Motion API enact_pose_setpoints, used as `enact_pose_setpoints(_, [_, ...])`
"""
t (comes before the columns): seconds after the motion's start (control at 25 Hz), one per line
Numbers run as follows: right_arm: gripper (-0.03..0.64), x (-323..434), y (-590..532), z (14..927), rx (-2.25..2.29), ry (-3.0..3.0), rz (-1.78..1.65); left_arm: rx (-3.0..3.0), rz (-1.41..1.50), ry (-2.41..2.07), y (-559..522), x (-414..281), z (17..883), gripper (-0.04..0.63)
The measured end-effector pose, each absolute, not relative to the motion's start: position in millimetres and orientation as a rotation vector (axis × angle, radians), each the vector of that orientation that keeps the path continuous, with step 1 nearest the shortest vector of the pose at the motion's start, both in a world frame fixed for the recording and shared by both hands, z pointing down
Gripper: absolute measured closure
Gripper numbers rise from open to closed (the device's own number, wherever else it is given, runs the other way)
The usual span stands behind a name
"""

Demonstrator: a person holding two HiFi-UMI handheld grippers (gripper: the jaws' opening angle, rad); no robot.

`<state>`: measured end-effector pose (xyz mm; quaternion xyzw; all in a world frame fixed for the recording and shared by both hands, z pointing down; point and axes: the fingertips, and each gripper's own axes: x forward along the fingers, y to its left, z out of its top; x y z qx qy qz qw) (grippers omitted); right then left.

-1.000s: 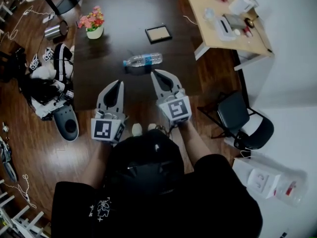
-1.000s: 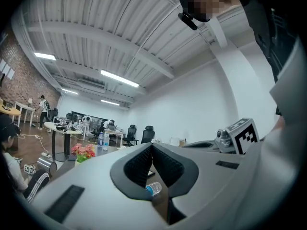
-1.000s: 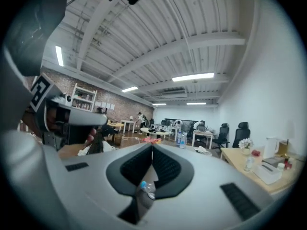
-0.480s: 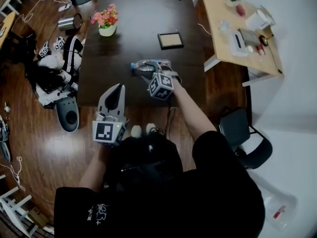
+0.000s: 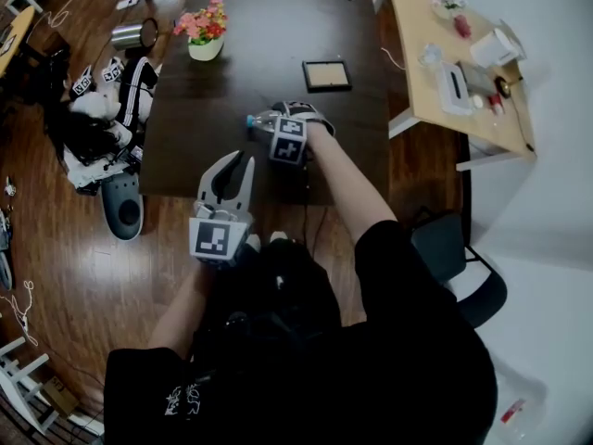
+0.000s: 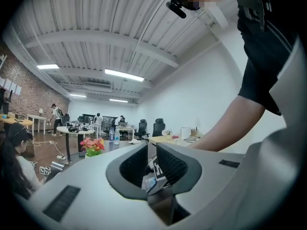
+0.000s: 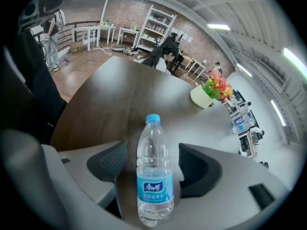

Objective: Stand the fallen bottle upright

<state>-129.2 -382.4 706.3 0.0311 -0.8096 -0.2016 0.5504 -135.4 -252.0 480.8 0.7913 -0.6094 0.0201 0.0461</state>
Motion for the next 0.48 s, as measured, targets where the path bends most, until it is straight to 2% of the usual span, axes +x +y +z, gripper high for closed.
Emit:
enact_pose_setpoints(0.4, [0.252, -130, -400, 750, 0.020, -1.781, -0.459, 2.371, 0.075, -1.844, -265, -135, 540, 0.538])
enact_pose_setpoints(0.48, [0.272, -127, -400, 756, 0.008, -1.760, -0.464, 2.364, 0.061, -1.842, -265, -138, 542, 0.538])
